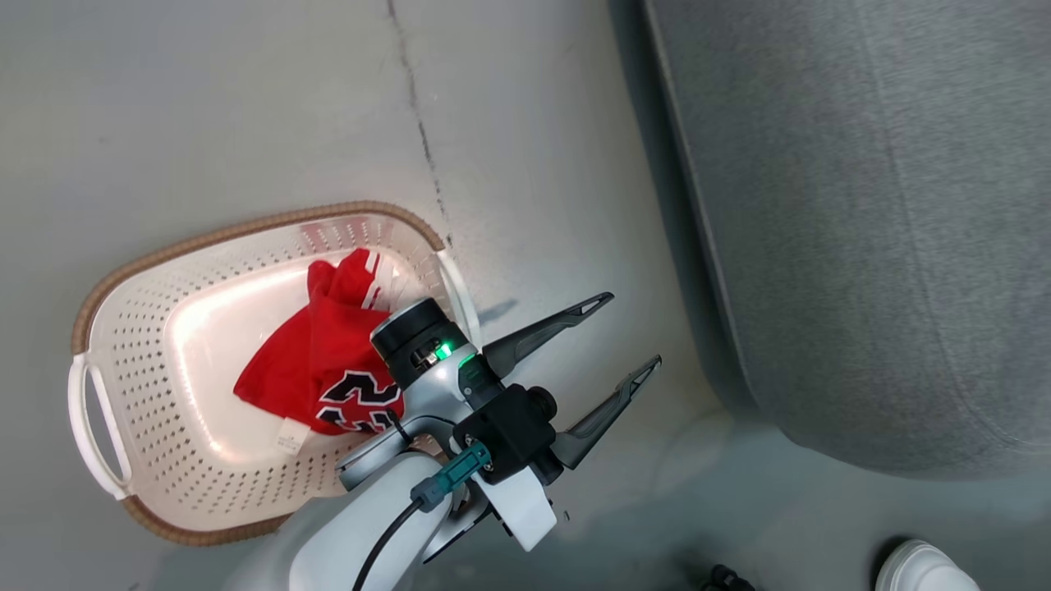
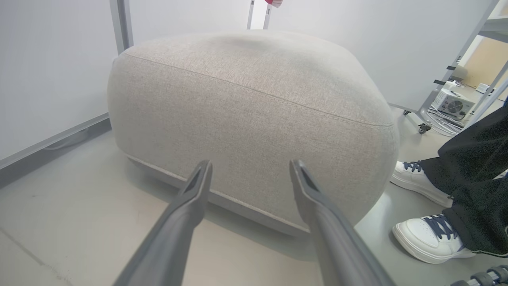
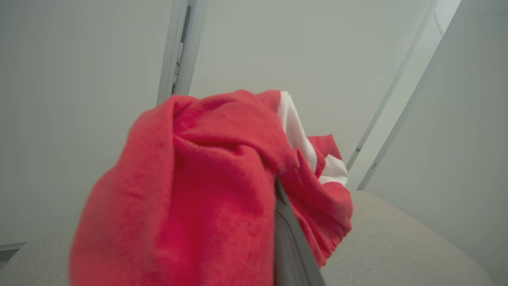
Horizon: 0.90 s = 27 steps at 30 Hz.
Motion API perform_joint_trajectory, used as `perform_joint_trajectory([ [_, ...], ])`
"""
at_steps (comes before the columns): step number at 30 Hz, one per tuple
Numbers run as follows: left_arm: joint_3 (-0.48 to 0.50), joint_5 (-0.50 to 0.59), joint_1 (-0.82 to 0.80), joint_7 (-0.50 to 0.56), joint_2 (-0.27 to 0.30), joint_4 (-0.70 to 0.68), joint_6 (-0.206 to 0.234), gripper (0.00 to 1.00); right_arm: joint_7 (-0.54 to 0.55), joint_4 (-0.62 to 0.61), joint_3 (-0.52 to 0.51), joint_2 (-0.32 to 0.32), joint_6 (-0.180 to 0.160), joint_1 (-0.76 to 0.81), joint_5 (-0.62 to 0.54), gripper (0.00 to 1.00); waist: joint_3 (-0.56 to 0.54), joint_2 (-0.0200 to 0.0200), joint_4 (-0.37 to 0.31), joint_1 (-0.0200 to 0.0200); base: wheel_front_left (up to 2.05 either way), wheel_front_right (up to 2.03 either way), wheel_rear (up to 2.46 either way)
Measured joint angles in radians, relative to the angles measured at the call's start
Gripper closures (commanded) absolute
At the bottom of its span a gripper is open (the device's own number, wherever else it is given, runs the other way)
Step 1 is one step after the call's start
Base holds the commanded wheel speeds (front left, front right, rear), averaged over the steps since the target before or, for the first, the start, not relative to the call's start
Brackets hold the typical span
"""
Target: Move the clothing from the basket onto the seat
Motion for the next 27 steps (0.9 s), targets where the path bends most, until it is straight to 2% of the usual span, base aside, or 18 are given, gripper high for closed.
perform_joint_trajectory([
  [5,-0.011,0.01,-0.008,0.0,0.003,-0.002,0.0,0.0,0.0,0.114,-0.014,-0.002,0.0,-0.035,0.012,1.0,0.046,0.0,0.028,0.0,0.0,0.0,0.0],
  [10,-0.022,0.016,-0.026,0.0,0.002,-0.003,0.0,0.0,0.0,0.221,-0.05,0.029,0.0,-0.039,0.036,1.0,0.074,0.0,0.05,0.0,0.0,0.0,0.0],
  [20,-0.012,0.016,-0.029,0.0,-0.001,0.001,0.0,0.0,0.0,0.333,-0.003,0.047,0.0,-0.026,0.029,1.0,0.069,0.0,0.056,0.0,0.0,0.0,0.0],
  [21,-0.012,0.016,-0.029,0.0,-0.001,0.001,0.0,0.0,0.0,0.35,0.005,0.047,0.0,-0.026,0.034,0.71,0.066,0.0,0.054,0.0,0.0,0.0,0.0],
  [22,-0.012,0.016,-0.029,0.0,-0.001,0.001,0.0,0.0,0.0,0.356,0.008,0.049,0.0,-0.026,0.038,0.06,0.063,0.0,0.053,0.0,0.0,0.0,0.0],
  [23,-0.013,0.016,-0.029,0.0,-0.002,0.001,0.0,0.0,0.0,0.364,0.007,0.049,0.0,-0.029,0.053,0.0,0.059,0.0,0.052,0.0,0.0,0.0,0.0],
  [27,-0.019,0.013,-0.027,0.0,-0.011,0.007,0.0,0.0,0.0,0.374,0.019,0.041,0.0,-0.028,0.063,0.0,0.037,0.0,0.048,0.0001,0.0,0.0,0.0],
])
